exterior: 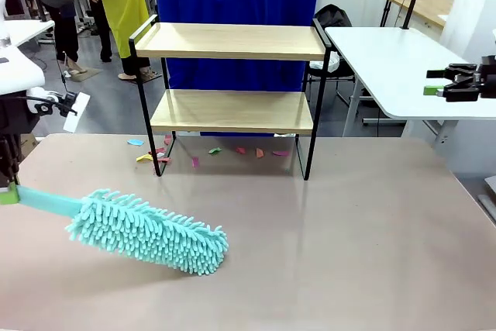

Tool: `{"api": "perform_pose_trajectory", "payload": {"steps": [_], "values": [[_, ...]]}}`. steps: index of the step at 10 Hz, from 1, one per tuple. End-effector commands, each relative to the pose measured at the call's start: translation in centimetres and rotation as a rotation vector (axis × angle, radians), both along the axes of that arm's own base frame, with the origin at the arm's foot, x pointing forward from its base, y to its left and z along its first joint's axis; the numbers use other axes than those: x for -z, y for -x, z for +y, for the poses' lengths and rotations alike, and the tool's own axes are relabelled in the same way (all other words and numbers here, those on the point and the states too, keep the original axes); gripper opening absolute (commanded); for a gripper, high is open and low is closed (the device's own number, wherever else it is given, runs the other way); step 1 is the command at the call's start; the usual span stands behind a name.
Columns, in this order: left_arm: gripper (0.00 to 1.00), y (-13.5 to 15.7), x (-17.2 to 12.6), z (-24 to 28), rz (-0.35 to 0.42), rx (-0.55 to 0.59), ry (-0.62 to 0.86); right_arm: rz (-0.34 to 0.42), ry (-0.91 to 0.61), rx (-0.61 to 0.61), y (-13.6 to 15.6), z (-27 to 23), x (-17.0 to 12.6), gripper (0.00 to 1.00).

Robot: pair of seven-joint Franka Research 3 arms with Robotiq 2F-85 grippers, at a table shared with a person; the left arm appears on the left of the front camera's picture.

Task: Clean the shelf.
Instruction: Clean the specific section of the Shelf indicated by the human with the Duster.

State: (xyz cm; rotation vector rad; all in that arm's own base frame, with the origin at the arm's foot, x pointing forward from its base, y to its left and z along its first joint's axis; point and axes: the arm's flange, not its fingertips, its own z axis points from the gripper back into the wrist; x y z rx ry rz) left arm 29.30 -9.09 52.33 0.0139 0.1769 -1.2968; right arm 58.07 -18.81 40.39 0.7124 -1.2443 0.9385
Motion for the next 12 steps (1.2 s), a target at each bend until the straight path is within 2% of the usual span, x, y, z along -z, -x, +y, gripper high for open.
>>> {"api": "perform_pose_trajectory", "payload": {"steps": [1, 2, 12], "values": [[0.13, -0.8, -1.1, -0.1, -0.001, -0.023, -0.021, -0.006, -0.001, 0.000, 0.0, 0.2, -0.3, 1.00], [0.13, 0.0, 0.0, 0.0, 0.000, 0.000, 0.000, -0.006, -0.001, 0.000, 0.0, 0.2, -0.3, 1.00], [0.13, 0.0, 0.0, 0.0, 0.000, 0.000, 0.000, -0.006, -0.001, 0.000, 0.0, 0.2, -0.3, 1.00]]}}
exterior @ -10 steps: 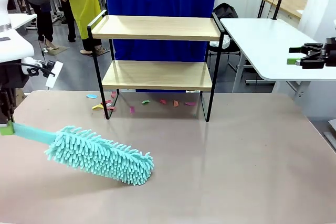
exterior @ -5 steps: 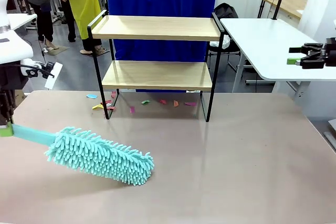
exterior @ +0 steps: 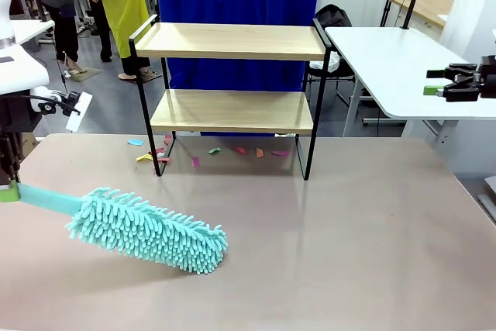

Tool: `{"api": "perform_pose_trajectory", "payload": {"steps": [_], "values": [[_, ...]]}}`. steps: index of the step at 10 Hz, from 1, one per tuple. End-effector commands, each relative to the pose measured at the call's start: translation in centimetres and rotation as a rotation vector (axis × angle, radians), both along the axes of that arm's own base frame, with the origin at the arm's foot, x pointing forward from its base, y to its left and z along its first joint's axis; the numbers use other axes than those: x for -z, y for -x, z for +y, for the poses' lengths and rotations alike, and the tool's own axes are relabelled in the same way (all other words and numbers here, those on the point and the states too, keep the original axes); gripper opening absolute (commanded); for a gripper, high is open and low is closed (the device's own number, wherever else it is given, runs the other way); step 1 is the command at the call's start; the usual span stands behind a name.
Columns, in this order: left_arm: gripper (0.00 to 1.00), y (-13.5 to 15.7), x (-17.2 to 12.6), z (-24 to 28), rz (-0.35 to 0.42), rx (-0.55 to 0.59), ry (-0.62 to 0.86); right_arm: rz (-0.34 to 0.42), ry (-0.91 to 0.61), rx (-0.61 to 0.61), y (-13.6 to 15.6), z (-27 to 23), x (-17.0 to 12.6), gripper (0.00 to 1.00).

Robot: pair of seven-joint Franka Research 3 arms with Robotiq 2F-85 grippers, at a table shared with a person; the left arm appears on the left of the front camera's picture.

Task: Clean the shelf.
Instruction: Clean the specific section of the Shelf indicated by the human with the Duster.

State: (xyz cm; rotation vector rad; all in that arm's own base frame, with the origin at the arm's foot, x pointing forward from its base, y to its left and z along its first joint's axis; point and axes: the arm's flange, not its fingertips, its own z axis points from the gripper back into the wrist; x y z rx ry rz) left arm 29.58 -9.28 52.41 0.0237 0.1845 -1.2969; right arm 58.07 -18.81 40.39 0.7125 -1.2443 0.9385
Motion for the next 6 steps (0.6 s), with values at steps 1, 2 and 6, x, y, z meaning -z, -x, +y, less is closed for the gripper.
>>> {"api": "perform_pose_trajectory", "payload": {"steps": [1, 2, 6], "values": [[0.13, 0.28, 0.09, 0.19, 0.000, -0.001, 0.011, -0.006, -0.001, 0.000, 0.04, 0.17, -0.28, 1.00], [0.13, 0.28, 0.09, 0.19, 0.000, -0.001, 0.011, -0.006, -0.001, 0.000, 0.04, 0.17, -0.28, 1.00], [0.13, 0.28, 0.09, 0.19, 0.000, -0.001, 0.011, -0.006, -0.001, 0.000, 0.04, 0.17, -0.28, 1.00]]}}
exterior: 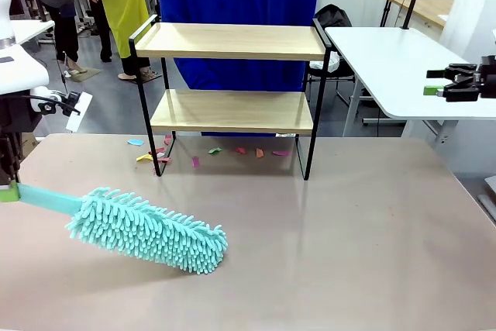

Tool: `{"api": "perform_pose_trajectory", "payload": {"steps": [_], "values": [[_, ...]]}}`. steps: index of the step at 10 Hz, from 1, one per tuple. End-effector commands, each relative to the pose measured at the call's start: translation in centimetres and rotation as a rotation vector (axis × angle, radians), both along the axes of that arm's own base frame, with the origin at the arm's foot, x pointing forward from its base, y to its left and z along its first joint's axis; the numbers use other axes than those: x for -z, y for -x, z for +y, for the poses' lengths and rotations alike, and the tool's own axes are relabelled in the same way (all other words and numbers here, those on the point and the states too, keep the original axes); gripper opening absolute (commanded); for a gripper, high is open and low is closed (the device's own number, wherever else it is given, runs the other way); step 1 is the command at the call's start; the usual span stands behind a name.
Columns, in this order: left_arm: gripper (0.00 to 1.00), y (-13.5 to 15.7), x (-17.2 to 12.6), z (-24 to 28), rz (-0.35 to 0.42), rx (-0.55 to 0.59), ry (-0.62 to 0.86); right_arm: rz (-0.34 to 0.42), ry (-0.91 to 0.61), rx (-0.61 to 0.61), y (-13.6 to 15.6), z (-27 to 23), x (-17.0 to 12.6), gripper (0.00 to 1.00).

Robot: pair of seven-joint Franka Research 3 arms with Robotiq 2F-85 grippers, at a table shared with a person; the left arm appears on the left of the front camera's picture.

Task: Clean the shelf.
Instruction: Clean the specific section of the Shelf indicated by the human with the Duster.

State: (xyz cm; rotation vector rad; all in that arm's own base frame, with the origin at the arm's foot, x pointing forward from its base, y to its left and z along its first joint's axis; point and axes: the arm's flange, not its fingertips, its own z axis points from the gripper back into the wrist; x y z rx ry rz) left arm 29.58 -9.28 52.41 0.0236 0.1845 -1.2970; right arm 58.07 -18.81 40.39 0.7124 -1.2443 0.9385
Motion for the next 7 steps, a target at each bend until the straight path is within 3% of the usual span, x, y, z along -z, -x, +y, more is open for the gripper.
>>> {"api": "perform_pose_trajectory", "payload": {"steps": [1, 7], "values": [[0.13, 0.28, 0.09, 0.19, 0.000, -0.001, 0.011, -0.006, -0.001, 0.000, 0.04, 0.17, -0.28, 1.00], [0.13, 0.28, 0.09, 0.19, 0.000, -0.001, 0.011, -0.006, -0.001, 0.000, 0.04, 0.17, -0.28, 1.00]]}}
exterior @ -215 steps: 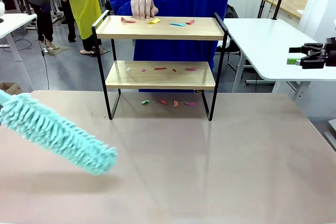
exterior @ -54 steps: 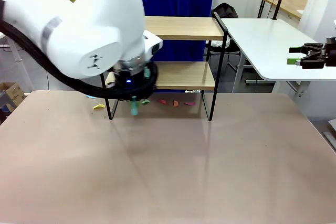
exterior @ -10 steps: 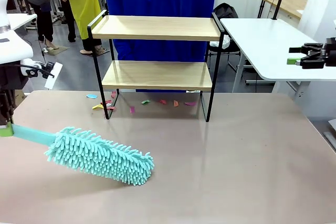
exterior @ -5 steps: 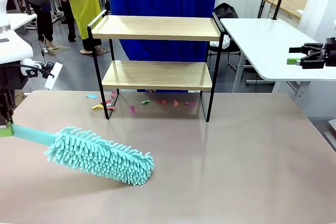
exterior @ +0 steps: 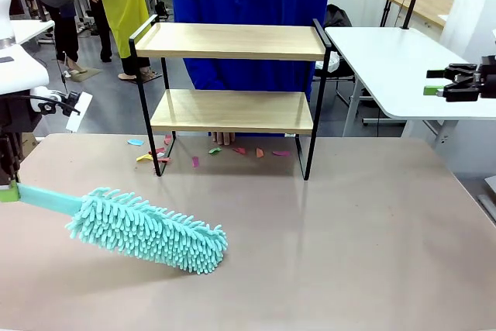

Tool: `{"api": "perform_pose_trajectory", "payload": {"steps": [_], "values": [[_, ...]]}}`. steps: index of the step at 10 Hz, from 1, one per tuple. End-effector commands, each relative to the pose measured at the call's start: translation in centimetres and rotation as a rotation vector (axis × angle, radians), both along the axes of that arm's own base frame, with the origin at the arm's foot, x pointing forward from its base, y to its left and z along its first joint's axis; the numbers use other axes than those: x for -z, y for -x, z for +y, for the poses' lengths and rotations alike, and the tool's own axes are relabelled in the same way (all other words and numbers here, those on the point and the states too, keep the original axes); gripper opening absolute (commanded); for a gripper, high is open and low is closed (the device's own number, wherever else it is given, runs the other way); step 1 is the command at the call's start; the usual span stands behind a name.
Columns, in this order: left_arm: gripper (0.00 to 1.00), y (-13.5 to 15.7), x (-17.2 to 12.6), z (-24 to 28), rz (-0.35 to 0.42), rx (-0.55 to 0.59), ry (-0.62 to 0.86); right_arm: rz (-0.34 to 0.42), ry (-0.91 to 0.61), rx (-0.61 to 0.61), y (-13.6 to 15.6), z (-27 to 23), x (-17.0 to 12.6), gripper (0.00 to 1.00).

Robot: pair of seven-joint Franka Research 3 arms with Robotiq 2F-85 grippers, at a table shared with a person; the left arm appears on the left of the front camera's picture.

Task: Clean the shelf.
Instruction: Clean the specific section of the Shelf indicated by the human with the Duster.

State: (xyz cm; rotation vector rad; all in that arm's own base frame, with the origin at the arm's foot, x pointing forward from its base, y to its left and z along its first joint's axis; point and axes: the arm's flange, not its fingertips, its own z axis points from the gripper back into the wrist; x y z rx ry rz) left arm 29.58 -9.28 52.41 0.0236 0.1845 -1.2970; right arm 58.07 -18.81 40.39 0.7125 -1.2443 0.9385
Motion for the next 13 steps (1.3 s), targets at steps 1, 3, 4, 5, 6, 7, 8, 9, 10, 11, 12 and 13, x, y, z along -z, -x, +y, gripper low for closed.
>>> {"api": "perform_pose_trajectory", "payload": {"steps": [1, 3, 4, 5, 6, 7, 8, 9, 10, 11, 12, 13], "values": [[0.13, 0.3, 0.1, 0.2, 0.000, -0.001, 0.011, -0.006, -0.001, 0.000, 0.0, 0.2, -0.3, 1.00], [0.13, 0.3, 0.1, 0.2, 0.000, -0.001, 0.011, -0.006, -0.001, 0.000, 0.0, 0.2, -0.3, 1.00], [0.13, 0.3, 0.1, 0.2, 0.000, -0.001, 0.011, -0.006, -0.001, 0.000, 0.0, 0.2, -0.3, 1.00], [0.13, 0.3, 0.1, 0.2, 0.000, -0.001, 0.011, -0.006, -0.001, 0.000, 0.0, 0.2, -0.3, 1.00], [0.13, 0.3, 0.1, 0.2, 0.000, -0.001, 0.011, -0.006, -0.001, 0.000, 0.0, 0.2, -0.3, 1.00], [0.13, 0.0, 0.0, 0.0, 0.000, 0.000, 0.000, -0.006, -0.001, 0.000, 0.0, 0.2, -0.3, 1.00], [0.13, -0.6, -0.4, -1.4, 0.036, -0.057, 0.061, -0.006, -0.001, 0.000, 0.0, 0.2, -0.3, 1.00], [0.13, -0.5, -0.9, -2.8, 0.052, -0.115, 0.128, -0.006, -0.001, 0.000, 0.0, 0.2, -0.3, 1.00], [0.13, 0.1, -1.5, -4.2, 0.068, -0.208, 0.168, -0.006, -0.001, 0.000, 0.0, 0.2, -0.3, 1.00], [0.13, 0.8, -2.0, -5.9, 0.055, -0.289, 0.195, -0.006, -0.001, 0.000, 0.0, 0.2, -0.3, 1.00], [0.13, 0.9, -2.1, -7.6, 0.053, -0.353, 0.236, -0.006, -0.001, 0.000, 0.0, 0.2, -0.3, 1.00], [0.13, 1.1, -2.5, -9.7, 0.058, -0.427, 0.326, -0.006, -0.001, 0.000, 0.0, 0.2, -0.3, 1.00]]}}
